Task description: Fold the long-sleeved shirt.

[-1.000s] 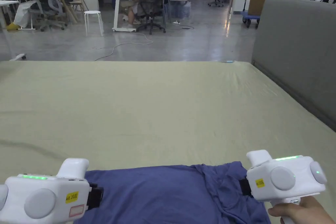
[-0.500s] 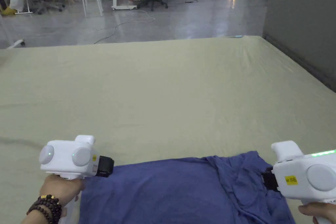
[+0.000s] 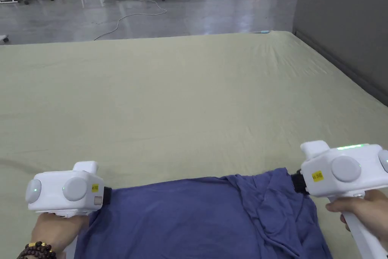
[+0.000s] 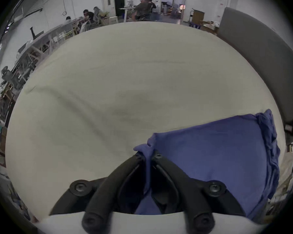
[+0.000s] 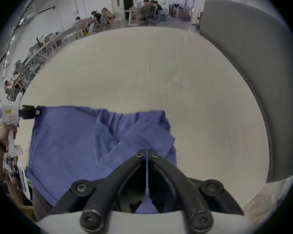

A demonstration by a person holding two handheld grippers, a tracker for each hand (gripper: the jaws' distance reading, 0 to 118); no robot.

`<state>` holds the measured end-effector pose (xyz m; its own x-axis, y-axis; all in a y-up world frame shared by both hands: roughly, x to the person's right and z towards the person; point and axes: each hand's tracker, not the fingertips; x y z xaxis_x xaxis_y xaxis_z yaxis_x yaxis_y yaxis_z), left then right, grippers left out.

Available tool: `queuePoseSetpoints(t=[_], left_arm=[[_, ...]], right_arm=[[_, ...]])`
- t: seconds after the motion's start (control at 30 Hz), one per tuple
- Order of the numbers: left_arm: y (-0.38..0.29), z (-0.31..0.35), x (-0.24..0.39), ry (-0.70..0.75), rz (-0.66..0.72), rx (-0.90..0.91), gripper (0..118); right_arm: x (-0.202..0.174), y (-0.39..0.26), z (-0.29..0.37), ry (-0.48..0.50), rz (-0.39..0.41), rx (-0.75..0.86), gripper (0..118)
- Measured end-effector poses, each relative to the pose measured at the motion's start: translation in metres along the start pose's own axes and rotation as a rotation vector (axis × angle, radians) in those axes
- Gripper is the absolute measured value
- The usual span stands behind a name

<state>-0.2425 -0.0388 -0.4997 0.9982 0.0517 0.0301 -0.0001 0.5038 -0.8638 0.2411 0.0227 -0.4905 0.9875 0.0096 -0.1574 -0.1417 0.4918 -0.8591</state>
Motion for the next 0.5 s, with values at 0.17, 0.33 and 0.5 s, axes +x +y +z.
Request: queuePoseSetpoints(t=[0.17, 0.33, 0.5], left_arm=[[-0.001, 0.025, 0.0, -0.033, -0.003, 0.055, 3], [-0.005, 0.035, -0.006, -0.074, 0.0, 0.087, 3], [-0.006, 0.031, -0.011, -0.065, 0.016, 0.072, 3]], right_arm=[[0.007, 0.044, -0.024, -0.001, -0.034, 0.017, 75], [0.017, 0.079, -0.071, -0.065, -0.073, -0.107, 72], [0.012, 0.08, -0.104, -0.027, -0.076, -0.252, 56]])
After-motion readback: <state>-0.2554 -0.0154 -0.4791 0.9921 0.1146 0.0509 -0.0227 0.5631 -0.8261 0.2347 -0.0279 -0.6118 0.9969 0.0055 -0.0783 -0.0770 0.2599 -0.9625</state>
